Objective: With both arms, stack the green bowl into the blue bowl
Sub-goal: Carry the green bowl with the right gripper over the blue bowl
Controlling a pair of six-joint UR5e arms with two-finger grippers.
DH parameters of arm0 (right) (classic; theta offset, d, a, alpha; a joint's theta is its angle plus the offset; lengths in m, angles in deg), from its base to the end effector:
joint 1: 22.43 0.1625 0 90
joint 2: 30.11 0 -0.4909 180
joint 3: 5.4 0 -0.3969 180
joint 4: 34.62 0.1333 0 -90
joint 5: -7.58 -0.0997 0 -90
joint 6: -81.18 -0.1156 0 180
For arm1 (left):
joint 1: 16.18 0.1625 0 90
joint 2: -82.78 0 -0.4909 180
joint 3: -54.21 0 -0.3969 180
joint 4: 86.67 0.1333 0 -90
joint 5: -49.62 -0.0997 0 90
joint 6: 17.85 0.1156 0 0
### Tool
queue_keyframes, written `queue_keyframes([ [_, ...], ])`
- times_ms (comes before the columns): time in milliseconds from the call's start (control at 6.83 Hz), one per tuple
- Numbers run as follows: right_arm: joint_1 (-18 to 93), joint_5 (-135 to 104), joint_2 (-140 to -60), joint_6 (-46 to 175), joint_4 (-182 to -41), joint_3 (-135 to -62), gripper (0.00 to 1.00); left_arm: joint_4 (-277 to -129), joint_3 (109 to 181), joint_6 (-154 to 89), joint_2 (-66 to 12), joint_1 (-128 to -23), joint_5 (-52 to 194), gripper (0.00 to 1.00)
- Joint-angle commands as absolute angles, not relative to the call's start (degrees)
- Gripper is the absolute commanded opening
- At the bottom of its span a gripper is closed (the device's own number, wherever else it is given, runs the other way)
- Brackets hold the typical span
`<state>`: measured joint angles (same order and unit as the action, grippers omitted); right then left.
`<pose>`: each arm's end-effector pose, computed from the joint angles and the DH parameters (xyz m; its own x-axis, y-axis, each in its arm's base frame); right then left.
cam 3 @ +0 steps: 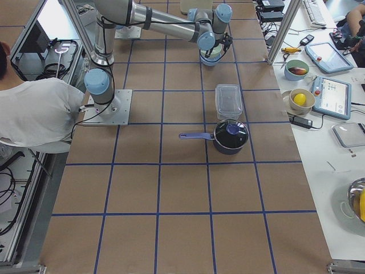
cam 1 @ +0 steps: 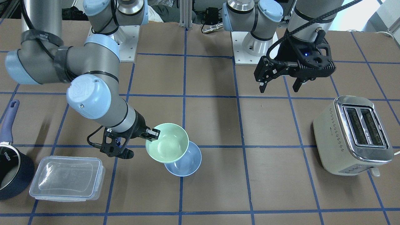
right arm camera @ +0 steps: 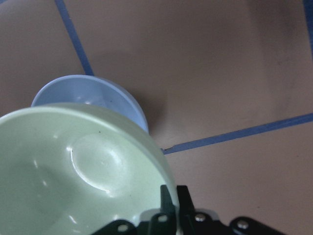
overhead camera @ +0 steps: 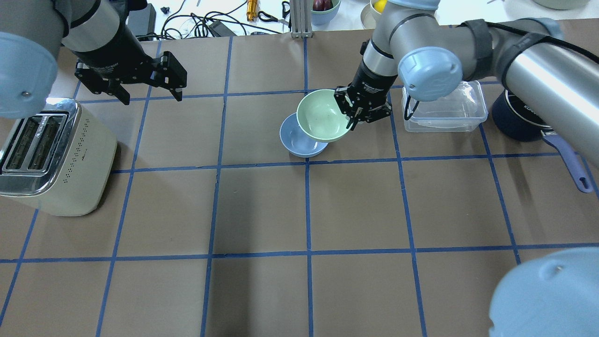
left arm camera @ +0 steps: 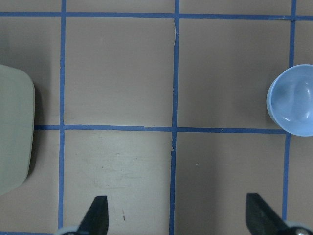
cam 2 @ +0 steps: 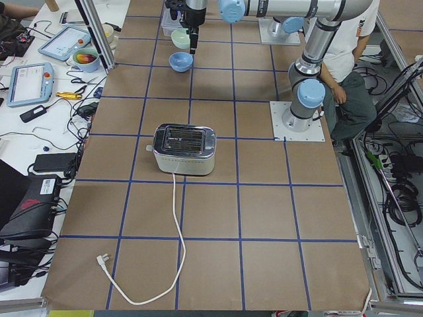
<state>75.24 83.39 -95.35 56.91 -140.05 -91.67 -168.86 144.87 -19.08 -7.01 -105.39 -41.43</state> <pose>0.2489 -0.6368 0.3446 -0.9334 0.3091 -0.1823 0.2752 0.9426 0.1892 -0.1242 -0.5105 0.5484 -0.9992 -0.0374 -0.0154 -0.0351 0.9911 -0.1285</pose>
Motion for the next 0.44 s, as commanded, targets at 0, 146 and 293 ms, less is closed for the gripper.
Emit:
queue_keyframes([
  [0,77.8,83.7,-90.1,56.7,-140.2,-88.2,0.0,-168.8,144.8,-19.1,-7.0,-105.4,-41.3,1.0],
  [146,77.8,83.4,-89.2,56.9,-140.6,-88.3,0.0,-168.8,144.8,-19.1,-7.0,-105.4,-41.3,1.0],
  [293,77.8,83.5,-88.2,57.1,-142.2,-88.3,0.0,-168.8,144.7,-19.1,-7.0,-105.4,-41.3,1.0],
])
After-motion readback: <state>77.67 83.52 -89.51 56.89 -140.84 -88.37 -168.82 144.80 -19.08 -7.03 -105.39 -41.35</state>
